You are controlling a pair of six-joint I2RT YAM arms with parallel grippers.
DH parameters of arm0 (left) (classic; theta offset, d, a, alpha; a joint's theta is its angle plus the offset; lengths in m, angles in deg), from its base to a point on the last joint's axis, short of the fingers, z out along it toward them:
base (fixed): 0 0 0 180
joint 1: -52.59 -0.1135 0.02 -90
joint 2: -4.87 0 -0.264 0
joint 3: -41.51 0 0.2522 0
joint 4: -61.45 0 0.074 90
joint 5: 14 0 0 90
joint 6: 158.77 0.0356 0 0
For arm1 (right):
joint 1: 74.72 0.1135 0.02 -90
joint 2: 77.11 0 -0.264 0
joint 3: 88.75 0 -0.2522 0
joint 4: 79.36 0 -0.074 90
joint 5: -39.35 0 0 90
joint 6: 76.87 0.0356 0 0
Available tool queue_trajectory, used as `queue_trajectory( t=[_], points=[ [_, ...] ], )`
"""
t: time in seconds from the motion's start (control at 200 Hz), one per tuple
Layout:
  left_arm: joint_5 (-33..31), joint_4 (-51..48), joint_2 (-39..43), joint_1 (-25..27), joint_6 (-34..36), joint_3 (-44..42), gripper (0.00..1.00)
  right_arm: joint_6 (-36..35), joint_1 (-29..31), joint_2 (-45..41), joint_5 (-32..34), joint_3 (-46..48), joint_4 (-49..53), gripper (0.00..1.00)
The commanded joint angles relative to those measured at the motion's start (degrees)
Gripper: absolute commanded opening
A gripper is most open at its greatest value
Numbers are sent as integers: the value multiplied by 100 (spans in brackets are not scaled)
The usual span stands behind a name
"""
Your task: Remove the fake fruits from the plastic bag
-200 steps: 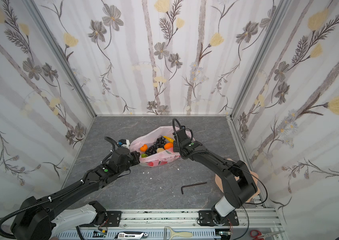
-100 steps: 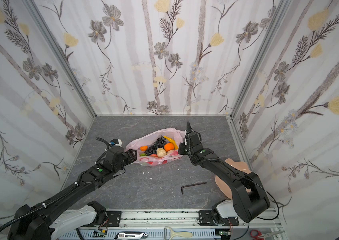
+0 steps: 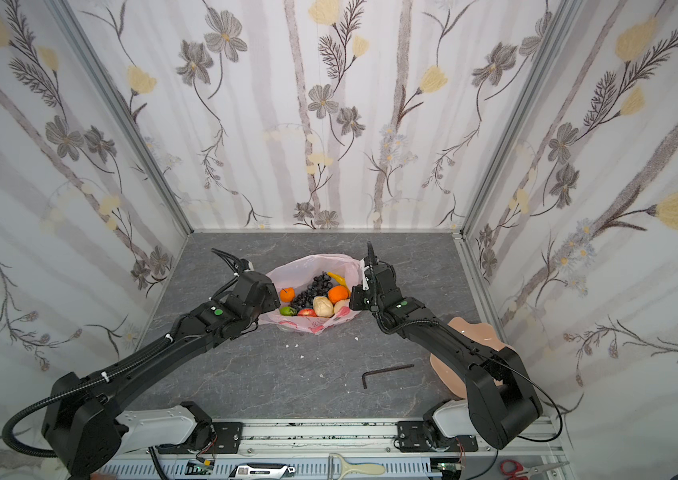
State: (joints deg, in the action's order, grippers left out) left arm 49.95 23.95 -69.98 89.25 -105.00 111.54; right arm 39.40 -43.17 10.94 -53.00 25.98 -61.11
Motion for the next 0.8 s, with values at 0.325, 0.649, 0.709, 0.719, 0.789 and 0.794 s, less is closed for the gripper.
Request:
queue_trajectory(
  t=[0.325, 0.649, 0.709, 0.719, 0.789, 0.794],
  points=[
    [-602, -253, -2406, -513, 604, 1683, 53, -173, 142, -143, -83, 231, -433, 0],
    [2015, 1087, -2216, -2076, -50, 555, 0, 160, -859, -60, -1068, 763, -1035, 0],
    [2206, 1255, -2149, -2099, -69, 424, 0, 261, -841, 13, -1236, 765, -1185, 0],
    [2228, 1264, -2137, -2090, -60, 427, 0, 273, -834, 22, -1262, 765, -1204, 0],
    [2324, 1294, -2083, -1943, 54, 495, 0, 311, -772, 78, -1290, 750, -1271, 0],
    [2324, 1294, -2076, -1926, 67, 506, 0, 310, -768, 78, -1288, 744, -1268, 0]
  ],
)
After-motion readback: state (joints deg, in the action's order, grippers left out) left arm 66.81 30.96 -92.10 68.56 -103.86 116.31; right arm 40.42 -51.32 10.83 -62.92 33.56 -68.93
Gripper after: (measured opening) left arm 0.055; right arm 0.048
